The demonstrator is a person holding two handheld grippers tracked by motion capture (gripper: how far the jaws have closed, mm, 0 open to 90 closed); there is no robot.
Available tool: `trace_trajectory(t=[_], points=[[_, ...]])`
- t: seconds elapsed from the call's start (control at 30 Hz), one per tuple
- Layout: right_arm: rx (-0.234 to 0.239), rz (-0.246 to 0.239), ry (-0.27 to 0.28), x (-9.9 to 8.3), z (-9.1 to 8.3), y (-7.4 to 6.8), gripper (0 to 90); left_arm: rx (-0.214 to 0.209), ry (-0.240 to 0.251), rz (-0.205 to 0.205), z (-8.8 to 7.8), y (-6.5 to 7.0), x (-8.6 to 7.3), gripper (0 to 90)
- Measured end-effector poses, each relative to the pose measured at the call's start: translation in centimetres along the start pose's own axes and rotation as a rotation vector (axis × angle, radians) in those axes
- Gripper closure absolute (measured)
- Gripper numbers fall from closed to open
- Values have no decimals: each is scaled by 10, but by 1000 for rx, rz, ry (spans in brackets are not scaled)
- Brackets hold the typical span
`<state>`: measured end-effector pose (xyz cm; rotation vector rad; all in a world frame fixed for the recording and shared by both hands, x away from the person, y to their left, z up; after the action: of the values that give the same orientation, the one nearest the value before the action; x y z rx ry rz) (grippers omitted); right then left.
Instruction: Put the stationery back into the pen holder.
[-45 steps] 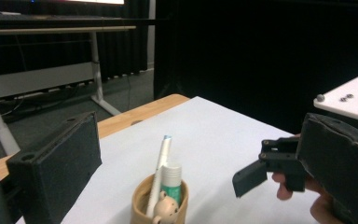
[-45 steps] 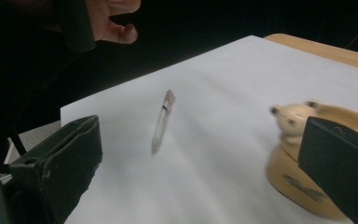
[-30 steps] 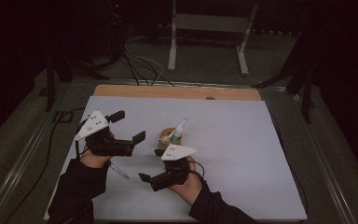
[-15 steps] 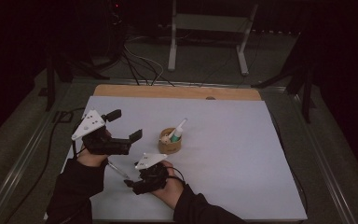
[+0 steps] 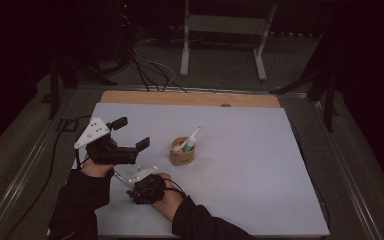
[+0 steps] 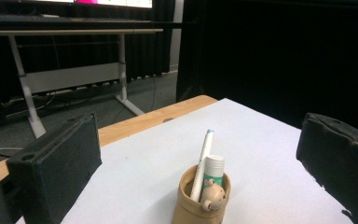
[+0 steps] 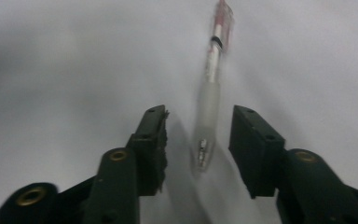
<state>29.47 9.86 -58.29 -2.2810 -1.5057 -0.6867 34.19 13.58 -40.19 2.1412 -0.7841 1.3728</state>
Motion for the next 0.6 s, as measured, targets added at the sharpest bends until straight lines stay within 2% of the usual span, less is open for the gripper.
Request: trace_trajectory(t=[0.33, 0.6], points=[[2, -1, -26, 3, 12, 2, 666, 1, -2, -2, 0, -1, 0, 6], [-29, 22, -37, 5, 14, 5, 789, 4, -6, -3, -1, -2, -1, 6]])
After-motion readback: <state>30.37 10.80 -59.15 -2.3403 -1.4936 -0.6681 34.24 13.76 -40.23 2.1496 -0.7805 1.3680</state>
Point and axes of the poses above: each handheld gripper's, and its own axes: z roughly forward along the jaws, x roughly out of its top, y roughly to its right, the point moved 8 cm from there along z, roughly forward along the jaws, and after that the axes turned 13 degrees about -y, right-handed, at the moved point
